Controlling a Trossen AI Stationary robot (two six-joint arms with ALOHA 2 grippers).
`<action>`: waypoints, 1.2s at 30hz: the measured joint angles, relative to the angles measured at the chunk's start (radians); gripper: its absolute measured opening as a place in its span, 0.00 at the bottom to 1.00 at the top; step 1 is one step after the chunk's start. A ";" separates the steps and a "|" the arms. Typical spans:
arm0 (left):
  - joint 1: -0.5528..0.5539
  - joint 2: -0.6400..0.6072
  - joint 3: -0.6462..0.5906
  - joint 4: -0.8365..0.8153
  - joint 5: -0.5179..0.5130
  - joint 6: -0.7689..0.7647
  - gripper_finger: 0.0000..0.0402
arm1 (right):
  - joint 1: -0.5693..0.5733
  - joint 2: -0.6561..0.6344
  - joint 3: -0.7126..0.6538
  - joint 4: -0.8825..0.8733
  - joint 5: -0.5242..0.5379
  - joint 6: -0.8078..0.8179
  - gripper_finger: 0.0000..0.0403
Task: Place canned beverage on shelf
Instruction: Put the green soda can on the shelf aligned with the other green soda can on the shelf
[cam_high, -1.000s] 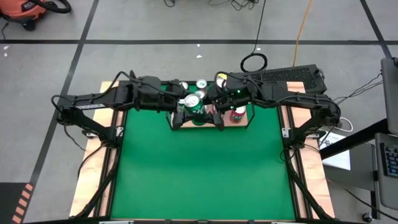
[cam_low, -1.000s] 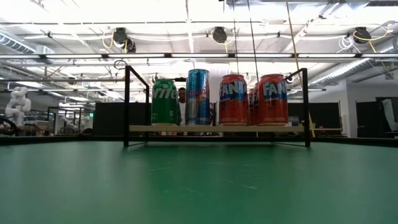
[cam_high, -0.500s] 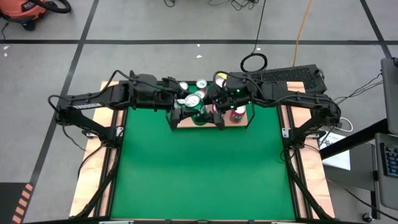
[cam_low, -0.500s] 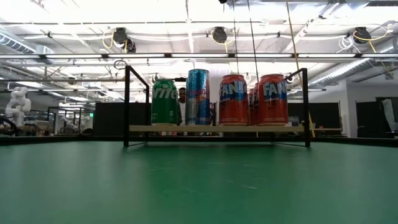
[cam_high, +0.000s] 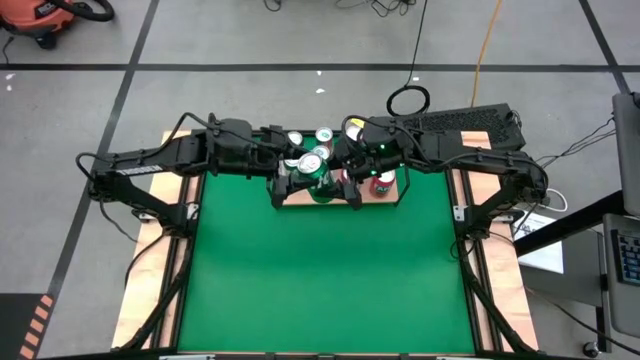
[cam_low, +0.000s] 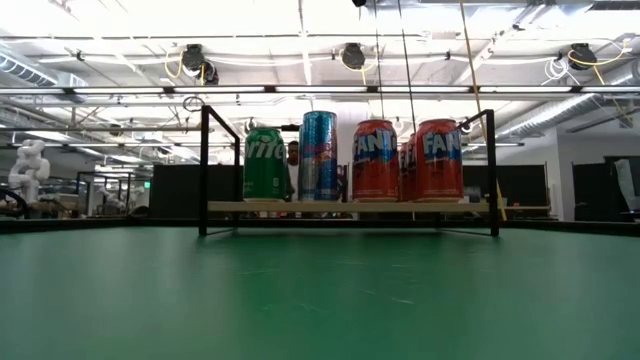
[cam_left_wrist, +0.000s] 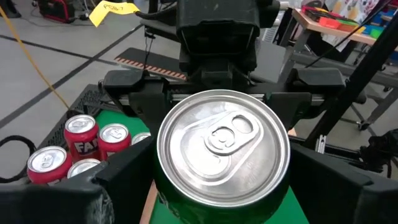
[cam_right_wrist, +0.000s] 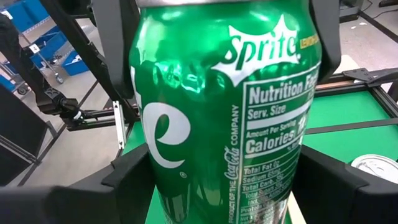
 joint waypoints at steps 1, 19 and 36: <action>0.000 0.000 0.000 -0.002 0.000 0.000 0.83 | 0.000 0.000 0.000 0.000 0.000 0.000 0.73; -0.004 0.001 0.000 -0.010 -0.091 0.048 0.69 | -0.002 0.000 0.000 -0.022 0.060 0.025 0.90; -0.010 -0.012 0.000 -0.020 -0.107 -0.036 0.69 | 0.000 -0.002 0.001 -0.412 0.116 0.063 0.94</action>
